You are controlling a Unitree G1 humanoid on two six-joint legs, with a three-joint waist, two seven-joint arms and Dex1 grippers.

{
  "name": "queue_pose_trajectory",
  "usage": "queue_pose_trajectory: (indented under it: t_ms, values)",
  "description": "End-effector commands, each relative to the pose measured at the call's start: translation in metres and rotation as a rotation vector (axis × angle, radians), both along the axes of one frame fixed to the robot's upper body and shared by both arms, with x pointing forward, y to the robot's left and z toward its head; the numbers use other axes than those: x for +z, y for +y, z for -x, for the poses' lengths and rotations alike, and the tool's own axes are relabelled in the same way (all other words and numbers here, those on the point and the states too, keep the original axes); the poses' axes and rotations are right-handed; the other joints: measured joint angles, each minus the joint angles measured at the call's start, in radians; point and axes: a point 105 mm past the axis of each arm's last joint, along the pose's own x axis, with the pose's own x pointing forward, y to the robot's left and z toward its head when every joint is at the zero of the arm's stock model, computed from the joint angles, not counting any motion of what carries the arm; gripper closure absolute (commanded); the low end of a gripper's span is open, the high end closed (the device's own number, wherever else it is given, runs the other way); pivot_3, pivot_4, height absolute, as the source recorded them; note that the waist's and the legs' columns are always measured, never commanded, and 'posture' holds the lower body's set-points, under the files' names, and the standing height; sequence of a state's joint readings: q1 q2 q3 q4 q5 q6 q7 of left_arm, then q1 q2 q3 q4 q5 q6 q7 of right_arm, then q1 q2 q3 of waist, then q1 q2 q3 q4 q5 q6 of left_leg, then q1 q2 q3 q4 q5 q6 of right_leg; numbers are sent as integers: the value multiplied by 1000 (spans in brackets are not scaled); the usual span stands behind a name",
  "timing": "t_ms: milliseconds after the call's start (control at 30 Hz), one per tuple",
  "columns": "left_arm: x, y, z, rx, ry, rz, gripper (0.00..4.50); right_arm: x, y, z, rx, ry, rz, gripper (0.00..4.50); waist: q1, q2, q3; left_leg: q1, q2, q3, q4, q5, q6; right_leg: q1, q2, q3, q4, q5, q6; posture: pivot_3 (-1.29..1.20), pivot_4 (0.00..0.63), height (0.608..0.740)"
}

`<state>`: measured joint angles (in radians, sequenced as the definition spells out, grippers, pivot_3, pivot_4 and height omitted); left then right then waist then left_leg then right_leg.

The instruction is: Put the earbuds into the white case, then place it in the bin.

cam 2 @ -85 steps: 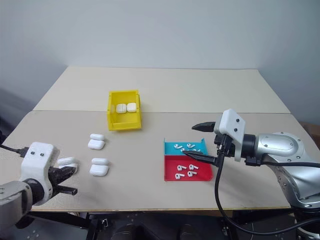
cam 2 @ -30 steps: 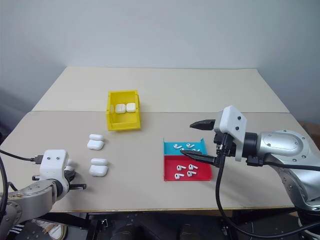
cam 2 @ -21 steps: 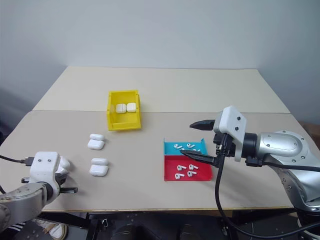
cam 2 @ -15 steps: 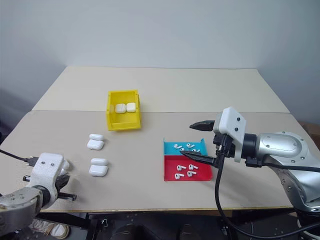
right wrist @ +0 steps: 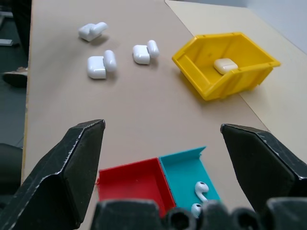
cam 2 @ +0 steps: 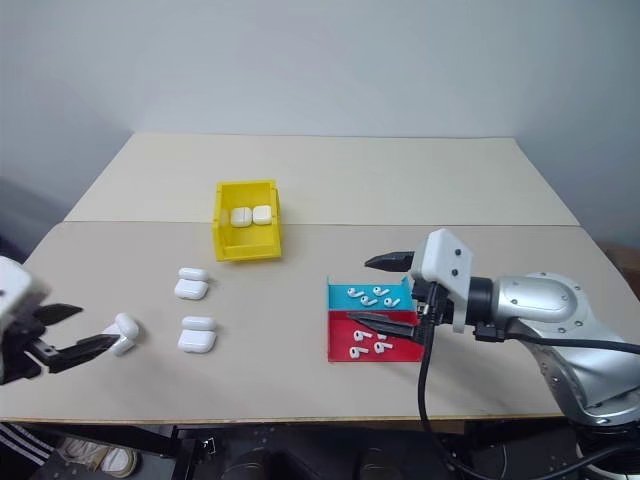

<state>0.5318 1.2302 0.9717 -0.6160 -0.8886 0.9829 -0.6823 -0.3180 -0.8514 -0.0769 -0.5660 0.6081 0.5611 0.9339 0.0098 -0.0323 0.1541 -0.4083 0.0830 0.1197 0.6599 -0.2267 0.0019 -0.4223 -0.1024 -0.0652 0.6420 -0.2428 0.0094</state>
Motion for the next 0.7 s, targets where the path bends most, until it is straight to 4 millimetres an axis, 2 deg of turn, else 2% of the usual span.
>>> queue_pose_trajectory:
  t_ms: [33,133,200,400,533,700]
  values:
    - [13,10,0,-139,-7,-35,19,10,4,-2,6,-72,-18,0,-1,0,0,-1,0,0,0,0,0,-1,0,0,0,0,0,0,150,740]
    - [13,17,2,-246,105,54,19,9,4,-1,1,-75,-27,0,1,0,0,-1,0,0,0,0,0,-2,0,-1,0,-1,-1,0,150,740]
    - [13,24,-2,-245,196,139,19,8,5,-1,0,-73,-31,0,4,0,0,-2,1,-1,0,0,0,-1,0,-2,0,-1,-2,0,150,740]
    - [-22,52,-13,-333,374,-81,19,9,9,0,-1,-84,-49,0,-3,1,0,-3,1,0,-1,0,0,-2,0,-2,0,-1,-1,0,150,740]
    - [-34,58,-32,-347,370,-139,19,9,10,3,-3,-89,-53,0,1,0,1,-6,2,0,0,0,0,-4,2,-3,2,-1,-2,0,150,740]
    - [-43,53,-53,-352,361,-140,19,10,9,4,-17,-98,-57,0,5,0,0,-6,2,0,1,0,0,-3,2,-3,3,-1,-1,0,150,740]
